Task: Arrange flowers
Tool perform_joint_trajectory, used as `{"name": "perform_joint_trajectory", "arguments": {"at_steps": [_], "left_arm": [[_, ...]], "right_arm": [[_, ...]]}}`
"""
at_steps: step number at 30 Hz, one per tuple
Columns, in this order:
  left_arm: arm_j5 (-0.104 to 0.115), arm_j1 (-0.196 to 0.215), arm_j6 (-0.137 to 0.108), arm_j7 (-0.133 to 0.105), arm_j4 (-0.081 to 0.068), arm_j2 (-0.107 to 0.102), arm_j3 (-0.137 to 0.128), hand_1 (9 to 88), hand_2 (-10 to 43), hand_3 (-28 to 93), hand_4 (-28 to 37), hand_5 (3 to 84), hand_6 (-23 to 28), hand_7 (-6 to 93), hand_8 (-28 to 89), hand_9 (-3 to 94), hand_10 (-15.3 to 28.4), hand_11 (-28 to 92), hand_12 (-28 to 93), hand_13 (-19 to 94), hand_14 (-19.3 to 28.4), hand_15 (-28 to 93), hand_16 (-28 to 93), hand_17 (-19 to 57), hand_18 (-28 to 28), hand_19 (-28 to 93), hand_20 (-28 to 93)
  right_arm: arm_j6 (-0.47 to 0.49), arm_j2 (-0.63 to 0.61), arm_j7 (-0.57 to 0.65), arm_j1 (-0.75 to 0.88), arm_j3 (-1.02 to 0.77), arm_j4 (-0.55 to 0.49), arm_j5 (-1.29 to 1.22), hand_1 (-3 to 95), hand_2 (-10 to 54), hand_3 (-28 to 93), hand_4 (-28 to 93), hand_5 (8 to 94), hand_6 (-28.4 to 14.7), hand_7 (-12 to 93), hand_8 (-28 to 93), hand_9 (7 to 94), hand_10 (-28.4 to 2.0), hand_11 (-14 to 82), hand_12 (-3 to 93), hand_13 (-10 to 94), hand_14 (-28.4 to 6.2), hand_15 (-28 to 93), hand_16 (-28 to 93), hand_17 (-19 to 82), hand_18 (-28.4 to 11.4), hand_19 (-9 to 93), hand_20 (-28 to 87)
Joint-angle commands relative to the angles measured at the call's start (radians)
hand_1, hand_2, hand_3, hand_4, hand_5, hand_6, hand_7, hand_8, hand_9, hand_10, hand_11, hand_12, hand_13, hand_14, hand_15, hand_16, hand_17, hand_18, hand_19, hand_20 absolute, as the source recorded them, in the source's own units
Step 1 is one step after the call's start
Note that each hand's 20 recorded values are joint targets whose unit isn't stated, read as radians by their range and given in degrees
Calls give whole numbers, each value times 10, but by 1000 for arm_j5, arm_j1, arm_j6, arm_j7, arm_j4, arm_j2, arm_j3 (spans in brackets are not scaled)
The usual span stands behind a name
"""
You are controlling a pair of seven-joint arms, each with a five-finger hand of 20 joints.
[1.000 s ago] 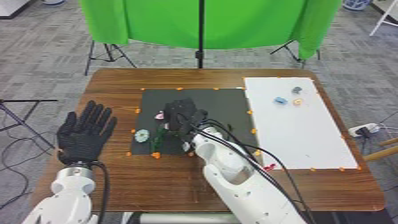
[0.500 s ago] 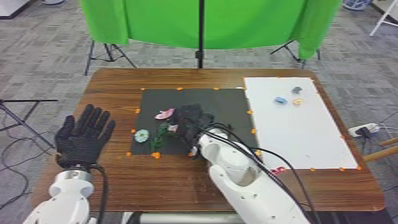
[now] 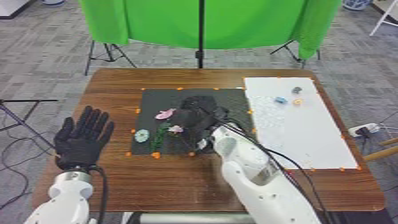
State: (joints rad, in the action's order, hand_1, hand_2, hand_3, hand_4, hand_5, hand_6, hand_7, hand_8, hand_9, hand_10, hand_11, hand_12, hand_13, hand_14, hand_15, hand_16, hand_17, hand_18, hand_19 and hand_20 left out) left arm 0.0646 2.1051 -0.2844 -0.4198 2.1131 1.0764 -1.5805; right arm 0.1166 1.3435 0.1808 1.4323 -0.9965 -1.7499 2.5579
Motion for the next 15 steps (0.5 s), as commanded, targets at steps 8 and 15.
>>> {"name": "perform_joint_trajectory", "arguments": {"at_steps": [8, 15], "left_arm": [[9, 97, -5, -45, 32, 20, -32, 269, 190, 762, -283, 498, 95, 141, -106, 438, 149, 230, 84, 321, 160, 406, -96, -75, 139, 383, 127], [11, 101, -7, -47, 34, 23, -29, 269, 190, 761, -283, 498, 95, 140, -106, 437, 149, 230, 84, 319, 160, 405, -95, -76, 139, 383, 127]], "right_arm": [[-17, -383, 160, 33, -302, 66, -139, 441, -95, 874, -283, 528, -31, 175, -142, 499, -162, 143, 133, 380, -152, 375, 124, 222, -212, 802, 406], [18, -373, 141, 19, -303, 114, -80, 450, -95, 873, -283, 524, -20, 187, -149, 496, -145, 137, 130, 393, -140, 359, 128, 224, -208, 792, 391]]}}
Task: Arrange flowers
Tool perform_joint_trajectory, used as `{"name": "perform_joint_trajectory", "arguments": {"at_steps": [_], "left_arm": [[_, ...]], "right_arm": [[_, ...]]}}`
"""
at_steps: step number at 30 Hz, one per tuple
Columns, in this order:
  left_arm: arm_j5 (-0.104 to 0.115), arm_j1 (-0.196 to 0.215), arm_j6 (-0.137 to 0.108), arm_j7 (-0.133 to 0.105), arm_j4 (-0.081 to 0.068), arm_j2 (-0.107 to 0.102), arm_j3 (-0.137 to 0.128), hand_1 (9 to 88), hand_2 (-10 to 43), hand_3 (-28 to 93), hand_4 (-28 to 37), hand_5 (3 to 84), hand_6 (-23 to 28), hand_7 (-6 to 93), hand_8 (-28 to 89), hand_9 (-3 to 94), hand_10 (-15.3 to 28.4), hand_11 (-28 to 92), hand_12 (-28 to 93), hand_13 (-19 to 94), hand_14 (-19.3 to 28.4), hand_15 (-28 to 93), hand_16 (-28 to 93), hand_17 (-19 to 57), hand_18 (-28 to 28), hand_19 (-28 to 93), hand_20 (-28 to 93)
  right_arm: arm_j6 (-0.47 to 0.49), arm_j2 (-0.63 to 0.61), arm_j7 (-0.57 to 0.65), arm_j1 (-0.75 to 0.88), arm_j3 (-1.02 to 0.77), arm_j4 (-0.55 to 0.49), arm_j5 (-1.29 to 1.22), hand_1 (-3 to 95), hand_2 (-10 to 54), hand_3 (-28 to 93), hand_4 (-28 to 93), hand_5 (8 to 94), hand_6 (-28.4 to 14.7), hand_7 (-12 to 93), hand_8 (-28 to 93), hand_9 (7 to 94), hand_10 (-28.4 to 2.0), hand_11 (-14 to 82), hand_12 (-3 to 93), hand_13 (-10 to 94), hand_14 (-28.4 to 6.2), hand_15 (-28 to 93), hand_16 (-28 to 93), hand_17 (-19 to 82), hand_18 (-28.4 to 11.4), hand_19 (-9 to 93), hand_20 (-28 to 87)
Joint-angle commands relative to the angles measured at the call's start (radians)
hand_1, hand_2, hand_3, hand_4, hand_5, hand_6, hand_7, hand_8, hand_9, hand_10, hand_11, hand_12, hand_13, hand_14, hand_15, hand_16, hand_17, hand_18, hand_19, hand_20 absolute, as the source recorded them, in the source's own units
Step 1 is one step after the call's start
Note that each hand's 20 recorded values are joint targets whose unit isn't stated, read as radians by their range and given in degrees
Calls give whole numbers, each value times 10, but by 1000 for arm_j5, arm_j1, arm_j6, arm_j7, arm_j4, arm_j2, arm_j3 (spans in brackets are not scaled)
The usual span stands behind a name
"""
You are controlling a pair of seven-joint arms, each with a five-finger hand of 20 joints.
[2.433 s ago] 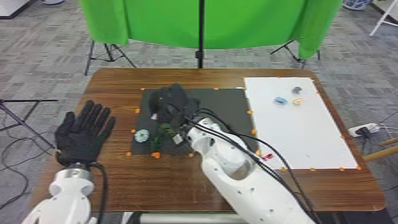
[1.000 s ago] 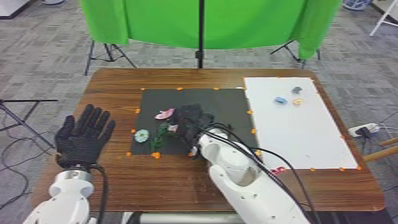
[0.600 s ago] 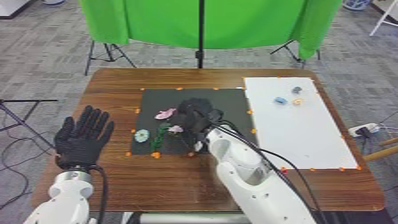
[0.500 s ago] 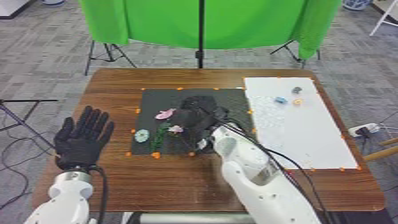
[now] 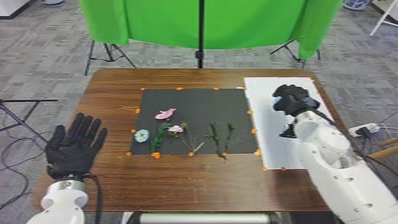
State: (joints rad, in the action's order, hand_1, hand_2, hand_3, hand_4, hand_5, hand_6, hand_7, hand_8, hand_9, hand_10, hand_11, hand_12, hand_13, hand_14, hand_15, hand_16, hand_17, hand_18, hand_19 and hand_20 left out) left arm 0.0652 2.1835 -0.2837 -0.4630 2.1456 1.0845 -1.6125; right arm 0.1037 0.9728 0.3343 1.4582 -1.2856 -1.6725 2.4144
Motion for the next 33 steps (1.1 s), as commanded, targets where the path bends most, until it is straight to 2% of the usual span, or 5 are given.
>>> {"name": "perform_joint_trajectory", "arguments": {"at_steps": [1, 9, 18, 25, 33], "left_arm": [[10, 25, -6, -7, 3, 15, 4, 269, 190, 761, -283, 498, 95, 140, -106, 437, 149, 229, 84, 319, 160, 405, -95, -76, 139, 383, 127], [-1, 28, 6, -3, -2, 16, 4, 269, 190, 762, -283, 499, 95, 142, -106, 438, 149, 231, 85, 320, 159, 405, -95, -75, 139, 384, 128], [-7, 30, 44, 3, -6, 17, 6, 276, 196, 773, -283, 498, 94, 141, -106, 435, 147, 227, 84, 318, 159, 399, -95, -75, 140, 381, 126], [-19, 31, 24, 7, -5, 19, 8, 276, 194, 770, -283, 498, 93, 140, -106, 433, 147, 226, 86, 318, 159, 397, -92, -75, 139, 378, 126], [-15, 31, 33, 11, -7, 20, 8, 275, 193, 769, -283, 497, 93, 139, -105, 432, 148, 227, 87, 315, 158, 396, -91, -75, 139, 378, 127]], "right_arm": [[18, 0, -12, -12, -9, 48, 68, 451, -95, 870, -283, 523, -19, 187, -150, 493, -145, 134, 129, 393, -139, 356, 128, 224, -208, 791, 389], [-190, 2, -3, -29, 7, 62, 51, 465, -95, 861, -283, 538, -12, 201, -154, 498, -136, 130, 130, 425, -125, 374, 141, 249, -208, 814, 388], [55, 17, -35, -146, 29, 147, 71, 468, -95, 854, -283, 526, -4, 211, -169, 484, -120, 123, 131, 428, -120, 377, 137, 246, -209, 819, 388], [78, 13, -119, -166, 68, 213, 231, 484, -95, 825, -283, 517, -6, 199, -159, 483, -129, 114, 128, 426, -121, 370, 141, 245, -212, 818, 390], [-96, 18, -123, -143, 105, 235, 196, 630, -95, 596, -283, 737, 23, 345, -62, 819, -92, 89, 338, 634, -61, 381, 344, 288, -199, 838, 426]]}}
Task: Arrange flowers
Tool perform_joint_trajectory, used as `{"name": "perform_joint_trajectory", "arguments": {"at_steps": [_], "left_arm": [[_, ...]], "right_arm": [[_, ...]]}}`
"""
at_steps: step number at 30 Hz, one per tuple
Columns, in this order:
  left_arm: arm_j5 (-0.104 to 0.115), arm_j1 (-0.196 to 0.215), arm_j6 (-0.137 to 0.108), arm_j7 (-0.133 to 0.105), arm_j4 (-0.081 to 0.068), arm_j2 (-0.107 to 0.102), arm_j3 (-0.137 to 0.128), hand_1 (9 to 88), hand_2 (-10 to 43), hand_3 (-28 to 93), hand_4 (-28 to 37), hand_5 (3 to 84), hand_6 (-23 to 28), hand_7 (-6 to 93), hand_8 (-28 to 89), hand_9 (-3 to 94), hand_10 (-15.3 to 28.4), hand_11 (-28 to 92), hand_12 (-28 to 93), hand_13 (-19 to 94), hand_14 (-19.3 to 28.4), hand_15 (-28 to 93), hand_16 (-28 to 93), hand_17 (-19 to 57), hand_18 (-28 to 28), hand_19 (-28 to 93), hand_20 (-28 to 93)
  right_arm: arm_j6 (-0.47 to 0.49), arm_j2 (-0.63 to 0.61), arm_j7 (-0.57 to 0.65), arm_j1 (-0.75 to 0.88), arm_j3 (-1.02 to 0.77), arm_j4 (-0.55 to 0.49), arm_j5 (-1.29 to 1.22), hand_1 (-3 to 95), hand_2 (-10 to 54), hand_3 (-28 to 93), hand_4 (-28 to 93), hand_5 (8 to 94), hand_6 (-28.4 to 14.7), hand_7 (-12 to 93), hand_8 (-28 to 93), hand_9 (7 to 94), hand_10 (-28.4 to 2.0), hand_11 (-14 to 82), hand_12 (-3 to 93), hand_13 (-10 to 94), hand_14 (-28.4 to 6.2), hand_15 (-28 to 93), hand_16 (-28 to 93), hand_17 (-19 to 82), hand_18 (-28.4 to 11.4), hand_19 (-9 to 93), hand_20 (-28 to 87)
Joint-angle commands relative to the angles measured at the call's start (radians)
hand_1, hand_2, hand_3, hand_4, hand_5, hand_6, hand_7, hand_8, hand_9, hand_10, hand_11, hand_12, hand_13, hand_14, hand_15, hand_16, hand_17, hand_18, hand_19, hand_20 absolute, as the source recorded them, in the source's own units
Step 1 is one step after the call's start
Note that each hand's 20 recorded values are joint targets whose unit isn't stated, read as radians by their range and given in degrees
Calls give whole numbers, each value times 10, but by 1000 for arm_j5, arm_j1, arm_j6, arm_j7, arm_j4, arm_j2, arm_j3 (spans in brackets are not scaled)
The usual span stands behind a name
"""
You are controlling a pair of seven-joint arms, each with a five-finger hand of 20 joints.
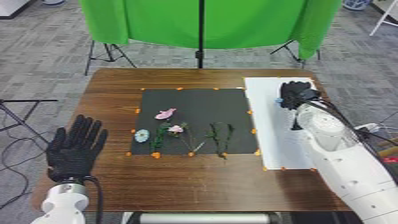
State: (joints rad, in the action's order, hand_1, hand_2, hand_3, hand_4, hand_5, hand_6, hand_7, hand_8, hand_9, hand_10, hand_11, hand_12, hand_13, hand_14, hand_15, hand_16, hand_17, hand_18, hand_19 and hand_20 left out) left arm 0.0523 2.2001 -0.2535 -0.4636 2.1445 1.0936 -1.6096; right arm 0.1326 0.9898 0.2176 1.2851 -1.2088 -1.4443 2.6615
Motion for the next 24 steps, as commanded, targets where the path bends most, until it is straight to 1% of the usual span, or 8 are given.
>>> {"name": "perform_joint_trajectory", "arguments": {"at_steps": [1, 10, 16, 18, 20, 21, 22, 24], "left_arm": [[-3, 15, 6, 12, -6, 11, 4, 275, 193, 769, -283, 497, 94, 139, -105, 432, 148, 227, 87, 315, 158, 396, -90, -75, 139, 378, 127], [6, 32, 3, 2, 1, 9, -5, 275, 192, 768, -283, 498, 95, 137, -104, 433, 147, 227, 86, 316, 158, 398, -91, -76, 140, 378, 128], [16, 23, -10, 0, 4, 4, -6, 275, 192, 767, -283, 497, 94, 137, -104, 433, 147, 227, 85, 316, 158, 397, -92, -76, 140, 377, 128], [26, 13, -35, -6, 10, -2, -1, 274, 191, 767, -283, 497, 94, 137, -104, 433, 147, 227, 86, 316, 159, 398, -91, -76, 140, 378, 128], [24, 13, -27, -3, 8, -2, -1, 274, 191, 768, -283, 501, 96, 139, -104, 436, 149, 229, 86, 317, 159, 398, -91, -76, 140, 378, 128], [20, 10, -39, 0, 12, 1, -1, 274, 191, 767, -283, 502, 97, 139, -105, 437, 149, 229, 86, 317, 159, 399, -91, -76, 140, 378, 128], [18, 4, -39, 7, 11, 3, 2, 274, 191, 767, -283, 502, 97, 139, -105, 437, 150, 229, 86, 318, 160, 400, -91, -76, 140, 378, 128], [46, -16, -26, 18, 6, 9, 11, 273, 192, 768, -283, 503, 97, 138, -105, 435, 149, 229, 85, 315, 158, 401, -92, -76, 140, 379, 129]], "right_arm": [[-135, -4, -4, 34, 29, -7, -63, 630, -95, 606, -283, 760, 24, 371, -57, 847, -89, 88, 357, 648, -57, 374, 365, 291, -197, 837, 428], [-218, -44, -50, 36, 83, -228, -130, 604, -95, 669, -283, 769, 14, 404, -32, 865, -90, 96, 391, 671, -57, 372, 393, 294, -200, 833, 430], [-160, 31, -142, -45, 190, -290, -146, 591, -95, 692, -283, 765, 10, 408, -29, 862, -92, 96, 390, 665, -60, 378, 390, 293, -202, 830, 429], [-127, 42, -162, -49, 214, -305, -144, 588, -95, 698, -283, 764, 9, 409, -29, 859, -94, 95, 389, 662, -60, 378, 388, 290, -203, 828, 428], [-92, 48, -166, -39, 237, -315, -144, 583, -95, 707, -283, 761, 10, 413, -29, 856, -94, 95, 387, 660, -61, 379, 386, 288, -203, 826, 428], [-57, 50, -175, -28, 237, -324, -132, 582, -95, 709, -283, 760, 10, 415, -28, 855, -94, 94, 386, 659, -62, 379, 385, 288, -203, 826, 427], [-40, 50, -176, -18, 241, -330, -131, 580, -95, 711, -283, 758, 10, 417, -27, 853, -94, 94, 385, 657, -62, 379, 385, 288, -203, 826, 427], [-39, 46, -167, 3, 254, -340, -139, 579, -95, 714, -283, 756, 9, 418, -27, 852, -95, 92, 383, 655, -62, 379, 383, 287, -204, 825, 427]]}}
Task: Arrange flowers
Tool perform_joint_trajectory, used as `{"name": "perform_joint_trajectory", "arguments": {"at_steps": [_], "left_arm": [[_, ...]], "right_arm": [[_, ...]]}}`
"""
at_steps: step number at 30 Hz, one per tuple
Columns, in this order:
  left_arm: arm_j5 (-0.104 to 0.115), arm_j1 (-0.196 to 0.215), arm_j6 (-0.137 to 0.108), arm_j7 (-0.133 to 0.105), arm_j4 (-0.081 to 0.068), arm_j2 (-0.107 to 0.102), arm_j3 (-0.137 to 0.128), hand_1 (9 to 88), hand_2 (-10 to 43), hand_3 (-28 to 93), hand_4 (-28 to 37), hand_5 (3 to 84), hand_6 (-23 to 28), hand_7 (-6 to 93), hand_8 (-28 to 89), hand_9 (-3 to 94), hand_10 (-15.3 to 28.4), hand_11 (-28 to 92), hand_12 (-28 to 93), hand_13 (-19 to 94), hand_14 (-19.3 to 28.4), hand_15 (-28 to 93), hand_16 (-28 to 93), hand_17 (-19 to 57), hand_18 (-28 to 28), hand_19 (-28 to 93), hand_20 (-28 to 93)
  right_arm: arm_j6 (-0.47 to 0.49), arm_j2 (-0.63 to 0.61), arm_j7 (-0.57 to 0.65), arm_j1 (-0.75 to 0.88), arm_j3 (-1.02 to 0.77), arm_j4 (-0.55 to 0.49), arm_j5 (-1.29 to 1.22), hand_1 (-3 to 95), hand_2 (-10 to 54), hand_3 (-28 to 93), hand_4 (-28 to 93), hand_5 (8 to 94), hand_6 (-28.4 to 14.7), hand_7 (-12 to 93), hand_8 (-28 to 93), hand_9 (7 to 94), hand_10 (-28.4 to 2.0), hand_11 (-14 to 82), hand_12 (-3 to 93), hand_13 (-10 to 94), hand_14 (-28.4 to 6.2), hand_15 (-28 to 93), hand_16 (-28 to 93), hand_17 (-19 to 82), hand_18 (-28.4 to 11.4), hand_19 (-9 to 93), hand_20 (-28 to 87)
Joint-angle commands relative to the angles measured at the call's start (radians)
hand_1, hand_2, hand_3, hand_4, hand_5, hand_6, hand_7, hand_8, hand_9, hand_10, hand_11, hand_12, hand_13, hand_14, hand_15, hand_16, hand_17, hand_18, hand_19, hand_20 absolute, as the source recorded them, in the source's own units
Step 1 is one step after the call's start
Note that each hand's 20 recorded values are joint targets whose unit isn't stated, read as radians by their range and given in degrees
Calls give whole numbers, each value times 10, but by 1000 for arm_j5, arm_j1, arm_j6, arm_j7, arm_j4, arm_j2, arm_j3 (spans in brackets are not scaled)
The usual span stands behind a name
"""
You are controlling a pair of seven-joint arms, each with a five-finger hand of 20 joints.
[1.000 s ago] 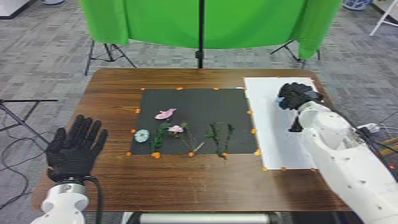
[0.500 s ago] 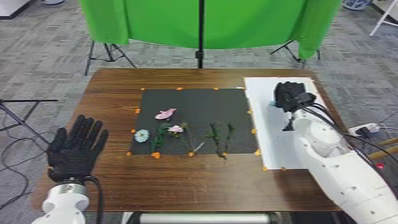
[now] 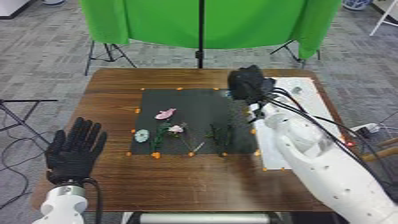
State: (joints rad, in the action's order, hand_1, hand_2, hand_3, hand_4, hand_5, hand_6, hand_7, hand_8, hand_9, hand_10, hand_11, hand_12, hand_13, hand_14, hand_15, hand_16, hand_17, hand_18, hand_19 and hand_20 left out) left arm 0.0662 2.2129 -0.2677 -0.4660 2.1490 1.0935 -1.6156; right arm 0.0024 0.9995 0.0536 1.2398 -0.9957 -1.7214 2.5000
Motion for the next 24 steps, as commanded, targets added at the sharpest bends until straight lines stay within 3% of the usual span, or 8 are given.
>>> {"name": "perform_joint_trajectory", "arguments": {"at_steps": [1, 2, 4, 6, 13, 22, 24], "left_arm": [[18, -37, -12, 27, -2, 13, 23, 273, 191, 768, -283, 503, 97, 138, -105, 435, 149, 229, 86, 313, 158, 400, -92, -76, 140, 380, 129], [6, -49, -23, 30, -6, 14, 32, 273, 191, 768, -283, 503, 97, 138, -105, 434, 148, 229, 85, 312, 157, 400, -92, -76, 140, 380, 129], [9, -65, -9, 35, -11, 13, 39, 273, 191, 768, -283, 502, 97, 138, -105, 432, 148, 229, 85, 311, 157, 401, -92, -77, 140, 381, 129], [-12, -74, -11, 38, -13, 10, 43, 273, 191, 768, -283, 501, 96, 138, -105, 430, 148, 228, 85, 310, 157, 400, -92, -76, 140, 381, 129], [-20, -78, -14, 41, -13, 7, 40, 272, 191, 769, -283, 498, 95, 136, -105, 426, 148, 228, 85, 304, 156, 401, -92, -76, 138, 381, 128], [-14, -71, -13, 41, -12, 7, 40, 272, 190, 770, -283, 497, 95, 138, -105, 422, 148, 227, 85, 300, 156, 401, -92, -76, 138, 381, 128], [8, -74, -22, 42, -13, 10, 41, 272, 190, 769, -283, 497, 95, 138, -105, 422, 148, 228, 85, 300, 156, 402, -92, -76, 138, 382, 128]], "right_arm": [[96, 34, -3, 60, 45, -73, 27, 578, -95, 716, -283, 755, 9, 419, -28, 852, -95, 92, 381, 654, -62, 379, 382, 286, -205, 825, 427], [95, 30, -2, 68, 52, -82, 30, 578, -95, 716, -283, 755, 9, 420, -28, 852, -95, 92, 381, 654, -62, 379, 381, 286, -204, 825, 427], [86, 20, 7, 78, 79, -100, 34, 577, -95, 719, -283, 754, 7, 422, -28, 851, -96, 92, 379, 653, -62, 380, 381, 286, -205, 825, 427], [86, 15, -7, 81, 98, -108, 58, 577, -95, 720, -283, 754, 7, 423, -27, 851, -97, 92, 378, 653, -63, 380, 379, 286, -205, 824, 427], [68, 33, 15, 71, 128, -76, 70, 576, -95, 723, -283, 756, 5, 420, -29, 849, -97, 88, 371, 652, -63, 381, 376, 287, -207, 824, 426], [104, 61, 26, 71, 131, -33, 87, 579, -95, 728, -283, 748, 6, 402, -47, 835, -97, 81, 363, 650, -65, 384, 373, 288, -209, 827, 425], [172, 66, 29, 73, 121, -43, 100, 578, -95, 729, -283, 734, 12, 371, -64, 822, -99, 74, 347, 643, -67, 388, 370, 286, -209, 828, 423]]}}
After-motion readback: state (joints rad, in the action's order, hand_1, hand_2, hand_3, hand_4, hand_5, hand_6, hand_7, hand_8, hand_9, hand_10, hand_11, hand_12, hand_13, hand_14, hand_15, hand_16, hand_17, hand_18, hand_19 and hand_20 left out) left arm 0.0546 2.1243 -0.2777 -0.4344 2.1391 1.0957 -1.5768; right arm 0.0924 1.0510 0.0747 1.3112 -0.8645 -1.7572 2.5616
